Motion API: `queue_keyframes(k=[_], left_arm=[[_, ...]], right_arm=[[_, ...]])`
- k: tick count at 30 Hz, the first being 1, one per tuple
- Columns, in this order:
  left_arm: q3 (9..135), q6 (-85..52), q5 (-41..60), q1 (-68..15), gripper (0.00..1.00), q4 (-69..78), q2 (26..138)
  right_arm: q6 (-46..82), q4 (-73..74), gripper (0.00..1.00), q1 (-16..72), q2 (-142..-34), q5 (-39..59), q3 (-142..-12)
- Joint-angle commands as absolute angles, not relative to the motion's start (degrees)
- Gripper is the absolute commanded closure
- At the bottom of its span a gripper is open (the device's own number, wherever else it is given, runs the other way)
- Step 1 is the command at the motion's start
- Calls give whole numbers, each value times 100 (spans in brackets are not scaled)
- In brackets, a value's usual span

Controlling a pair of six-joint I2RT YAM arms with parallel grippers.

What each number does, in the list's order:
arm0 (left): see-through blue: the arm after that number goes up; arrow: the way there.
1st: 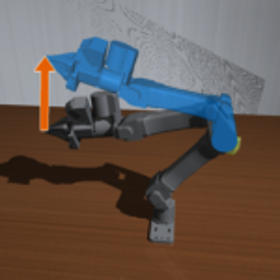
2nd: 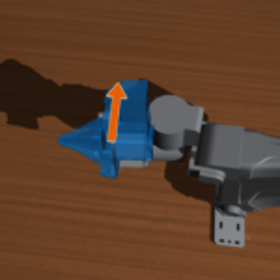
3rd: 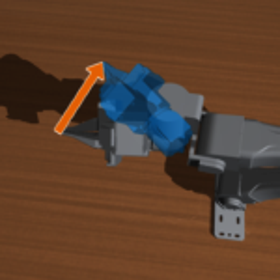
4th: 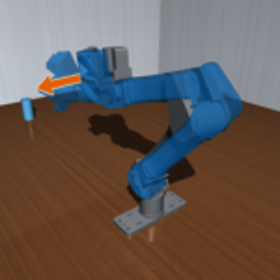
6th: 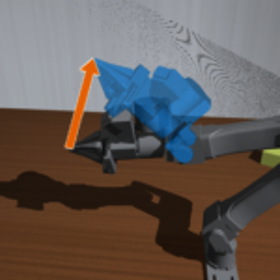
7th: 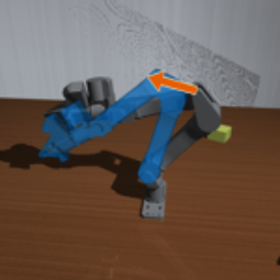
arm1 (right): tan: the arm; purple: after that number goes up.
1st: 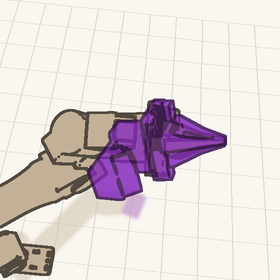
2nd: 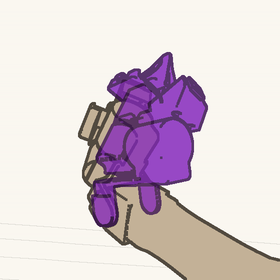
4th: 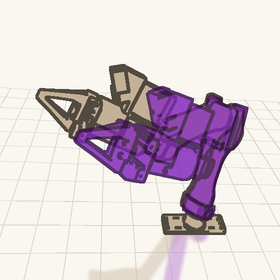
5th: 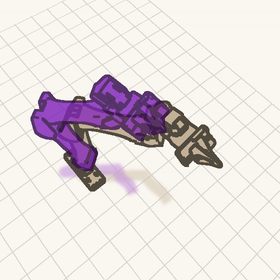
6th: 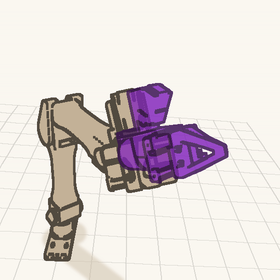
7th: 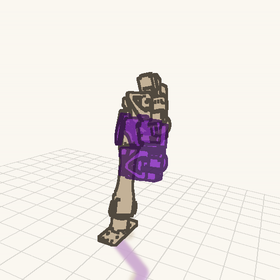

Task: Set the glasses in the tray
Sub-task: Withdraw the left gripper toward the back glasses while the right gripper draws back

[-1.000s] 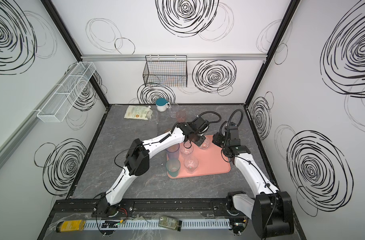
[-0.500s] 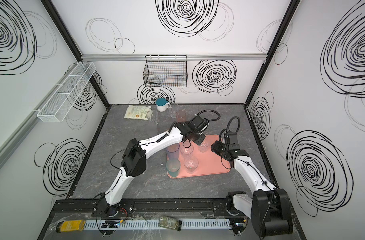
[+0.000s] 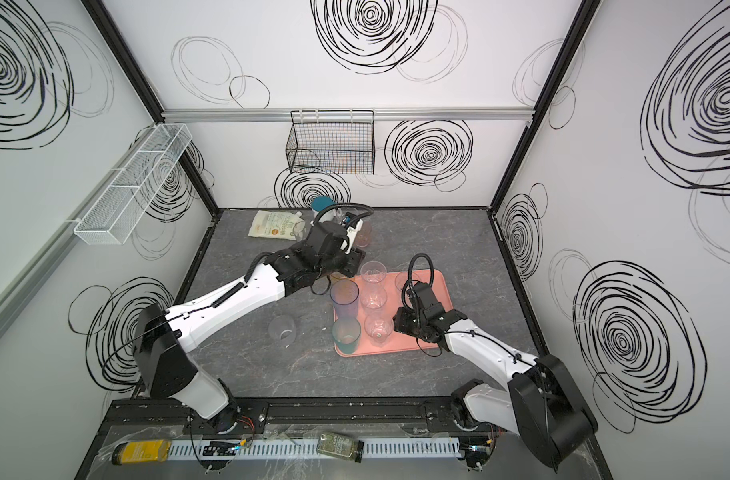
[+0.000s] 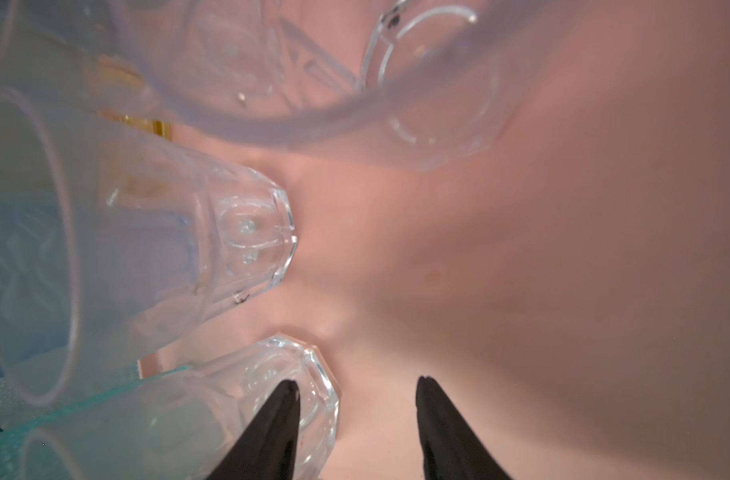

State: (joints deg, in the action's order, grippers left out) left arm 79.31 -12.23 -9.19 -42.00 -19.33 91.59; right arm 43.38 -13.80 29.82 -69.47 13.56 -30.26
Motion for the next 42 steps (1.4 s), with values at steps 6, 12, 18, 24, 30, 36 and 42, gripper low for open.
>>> queue_keyframes(k=[6, 12, 18, 24, 30, 36, 42], left_arm=[[7052, -1279, -995, -3572, 46, -1333, 8292], [5844, -1584, -468, -2833, 41, -311, 7533], [4972, -1647, -543, -2460, 31, 337, 7005], [4724, -1632, -718, -2387, 29, 422, 7003], [4645, -1625, -773, -2291, 29, 483, 7074], [4579, -1617, -791, -2262, 28, 526, 7171], [4570, -1618, -822, -2218, 28, 536, 7220]], right_arm=[[4432, -1874, 51, 3028, -6999, 590, -3657], [3548, -2225, 46, 1685, -6576, 975, -3821], [3138, -2262, 47, 1380, -7056, 693, -4315], [3252, -1986, 50, 1286, -7704, 1001, -4431], [3463, -1406, 50, 1376, -8069, 1136, -4446], [3514, -1059, 50, 1397, -8508, 957, -4693], [3499, -788, 50, 1406, -8906, 786, -4767]])
